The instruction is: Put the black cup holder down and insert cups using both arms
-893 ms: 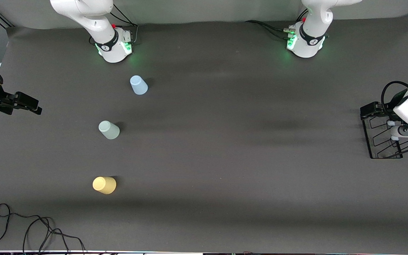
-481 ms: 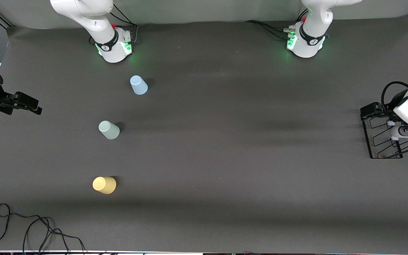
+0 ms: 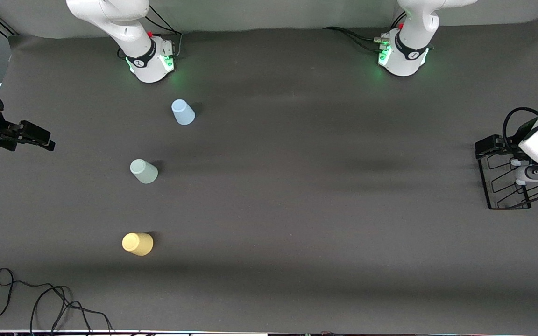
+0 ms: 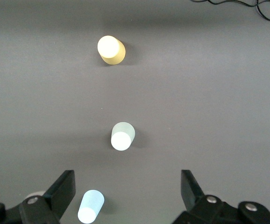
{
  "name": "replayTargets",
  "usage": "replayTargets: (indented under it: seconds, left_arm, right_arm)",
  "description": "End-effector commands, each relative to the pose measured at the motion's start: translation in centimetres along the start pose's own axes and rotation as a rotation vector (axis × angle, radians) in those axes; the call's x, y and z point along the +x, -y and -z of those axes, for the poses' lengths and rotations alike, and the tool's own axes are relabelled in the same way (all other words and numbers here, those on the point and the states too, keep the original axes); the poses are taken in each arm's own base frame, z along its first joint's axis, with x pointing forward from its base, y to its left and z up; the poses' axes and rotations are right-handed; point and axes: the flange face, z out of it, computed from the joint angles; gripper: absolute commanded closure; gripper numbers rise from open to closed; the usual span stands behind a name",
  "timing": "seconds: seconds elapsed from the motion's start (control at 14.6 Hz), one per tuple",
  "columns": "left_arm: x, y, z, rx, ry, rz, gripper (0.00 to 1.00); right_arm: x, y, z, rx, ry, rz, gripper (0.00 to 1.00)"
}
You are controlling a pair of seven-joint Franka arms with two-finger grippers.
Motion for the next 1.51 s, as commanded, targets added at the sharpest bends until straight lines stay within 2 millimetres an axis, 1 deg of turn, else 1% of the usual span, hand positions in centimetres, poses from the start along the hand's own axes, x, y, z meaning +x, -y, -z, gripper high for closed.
replayTargets:
  seconds: [0.0, 0.14, 0.34, 0.55, 0.62, 0.76, 0.82, 1.03, 1.1, 1.24, 1.31, 1.37, 1.44]
  left_arm:
    - [-0.8, 0.1, 0.2, 0.001, -0.012, -0.006, 0.00]
    - [-0.8, 1.2, 0.1, 0.003, -0.005, -0.017, 0.00]
    - [-1.2, 5.1, -0.2, 0.005, 0.000, 0.000, 0.00]
    - [-1.9, 10.9, -1.5, -0.006, 0.009, -0.055, 0.01]
    - [-2.1, 12.6, -1.8, -0.006, 0.004, -0.057, 0.01]
    - [-2.4, 15.8, -3.1, 0.010, 0.018, -0.082, 0.02]
    - [-2.5, 16.6, -3.6, 0.011, 0.016, -0.087, 0.02]
    - [-2.6, 20.0, -5.4, 0.008, 0.010, -0.108, 0.02]
    - [-2.7, 21.6, -6.3, 0.007, 0.004, -0.113, 0.02]
    - [-2.7, 24.6, -9.0, 0.001, 0.001, -0.143, 0.03]
    - [-2.9, 26.2, -10.9, -0.006, 0.006, -0.140, 0.04]
    - [-2.9, 27.0, -13.1, -0.016, 0.015, -0.134, 0.05]
    - [-3.0, 27.3, -15.5, -0.022, 0.019, -0.129, 0.09]
  right_arm:
    - [-0.6, -0.2, 0.6, 0.023, -0.011, -0.005, 0.00]
    - [-0.6, -0.1, 0.6, 0.023, -0.011, -0.004, 0.00]
    - [-0.6, -0.2, 0.7, 0.023, -0.013, -0.007, 0.00]
    - [-0.6, -0.2, 0.7, 0.023, -0.013, -0.007, 0.00]
    - [-0.6, -0.2, 0.7, 0.023, -0.013, -0.005, 0.00]
    - [-0.6, -0.2, 0.7, 0.023, -0.013, -0.007, 0.00]
    - [-0.6, -0.2, 0.8, 0.023, -0.014, -0.007, 0.00]
    - [-0.6, -0.2, 0.6, 0.023, -0.011, -0.004, 0.00]
    - [-0.6, -0.2, 0.7, 0.023, -0.013, -0.005, 0.00]
    - [-0.5, -0.2, 0.6, 0.023, -0.014, -0.005, 0.00]
    - [-0.5, -0.2, 0.6, 0.023, -0.013, -0.005, 0.00]
    - [-0.5, -0.2, 0.6, 0.023, -0.013, -0.004, 0.00]
    - [-0.5, -0.2, 0.6, 0.023, -0.013, -0.005, 0.00]
